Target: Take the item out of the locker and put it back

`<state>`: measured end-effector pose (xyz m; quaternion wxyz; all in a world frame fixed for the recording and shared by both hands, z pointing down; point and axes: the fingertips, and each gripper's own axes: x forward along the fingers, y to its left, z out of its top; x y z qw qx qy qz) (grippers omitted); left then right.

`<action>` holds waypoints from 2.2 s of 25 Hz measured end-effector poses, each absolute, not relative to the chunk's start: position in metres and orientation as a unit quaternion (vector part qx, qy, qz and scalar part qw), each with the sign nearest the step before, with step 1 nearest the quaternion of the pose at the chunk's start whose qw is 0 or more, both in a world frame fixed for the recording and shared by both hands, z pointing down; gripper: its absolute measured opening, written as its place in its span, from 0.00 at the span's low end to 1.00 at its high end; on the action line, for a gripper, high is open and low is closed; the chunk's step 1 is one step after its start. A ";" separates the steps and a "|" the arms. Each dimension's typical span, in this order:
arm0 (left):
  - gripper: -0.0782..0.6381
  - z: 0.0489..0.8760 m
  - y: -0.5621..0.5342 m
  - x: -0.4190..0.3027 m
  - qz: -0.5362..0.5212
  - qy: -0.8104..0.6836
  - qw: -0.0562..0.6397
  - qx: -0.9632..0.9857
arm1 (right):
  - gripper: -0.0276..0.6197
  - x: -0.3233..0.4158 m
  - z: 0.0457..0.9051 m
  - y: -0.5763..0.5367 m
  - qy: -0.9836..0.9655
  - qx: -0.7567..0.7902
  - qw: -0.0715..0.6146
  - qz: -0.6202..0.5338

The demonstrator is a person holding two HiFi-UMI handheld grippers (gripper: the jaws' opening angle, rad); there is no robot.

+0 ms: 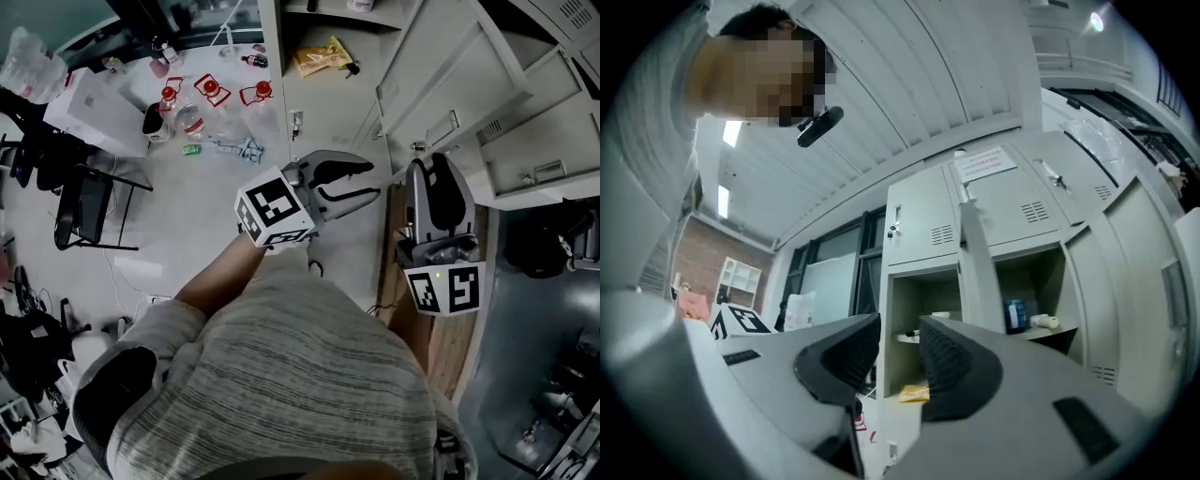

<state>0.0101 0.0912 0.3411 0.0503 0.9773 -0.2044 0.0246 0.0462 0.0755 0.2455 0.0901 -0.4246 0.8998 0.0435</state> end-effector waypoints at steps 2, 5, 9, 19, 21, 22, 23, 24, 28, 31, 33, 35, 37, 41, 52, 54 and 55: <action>0.31 0.341 0.091 -0.005 0.025 -0.224 0.046 0.973 | 0.25 0.025 0.255 0.073 0.912 -0.403 0.071 0.038; 0.31 0.342 0.085 -0.030 0.023 -0.255 0.045 0.966 | 0.25 -0.009 0.272 0.068 0.928 -0.370 0.037 0.027; 0.30 0.338 0.069 -0.065 0.013 -0.283 0.034 0.958 | 0.25 -0.044 0.283 0.055 0.935 -0.353 0.018 0.015; 0.28 0.336 0.005 -0.149 0.005 -0.275 0.029 0.961 | 0.25 -0.119 0.288 -0.032 0.917 -0.398 -0.011 0.021; 0.28 0.338 -0.008 -0.160 0.008 -0.269 0.027 0.963 | 0.25 -0.131 0.292 -0.051 0.911 -0.412 -0.027 0.023; 0.28 0.338 -0.015 -0.165 0.010 -0.266 0.024 0.964 | 0.25 -0.136 0.294 -0.060 0.907 -0.418 -0.034 0.022; 0.28 0.337 -0.022 -0.169 0.011 -0.263 0.021 0.964 | 0.25 -0.140 0.296 -0.069 0.904 -0.425 -0.039 0.020; 0.28 0.336 -0.028 -0.173 0.011 -0.262 0.018 0.965 | 0.25 -0.145 0.298 -0.077 0.902 -0.429 -0.043 0.017; 0.28 0.335 -0.050 -0.186 0.016 -0.255 0.010 0.967 | 0.25 -0.164 0.303 -0.107 0.893 -0.447 -0.049 0.013; 0.28 0.338 -0.063 -0.193 0.019 -0.249 0.009 0.968 | 0.25 -0.173 0.306 -0.127 0.886 -0.459 -0.055 0.017; 0.28 0.340 -0.068 -0.195 0.019 -0.243 0.011 0.970 | 0.25 -0.178 0.309 -0.136 0.883 -0.465 -0.057 0.019; 0.28 0.342 -0.073 -0.198 0.017 -0.238 0.012 0.971 | 0.25 -0.181 0.310 -0.142 0.881 -0.470 -0.055 0.019; 0.28 0.342 -0.077 -0.200 0.015 -0.232 0.014 0.972 | 0.25 -0.182 0.310 -0.146 0.878 -0.475 -0.053 0.019; 0.27 0.342 -0.082 -0.200 0.009 -0.224 0.013 0.974 | 0.25 -0.179 0.308 -0.149 0.873 -0.485 -0.049 0.020; 0.27 0.344 -0.087 -0.198 0.018 -0.217 0.016 0.976 | 0.25 -0.176 0.307 -0.165 0.867 -0.495 -0.050 0.028; 0.27 0.345 -0.087 -0.199 0.022 -0.217 0.017 0.976 | 0.25 -0.176 0.308 -0.172 0.865 -0.498 -0.054 0.028; 0.27 0.345 -0.087 -0.199 0.022 -0.218 0.016 0.976 | 0.25 -0.176 0.309 -0.175 0.863 -0.501 -0.056 0.027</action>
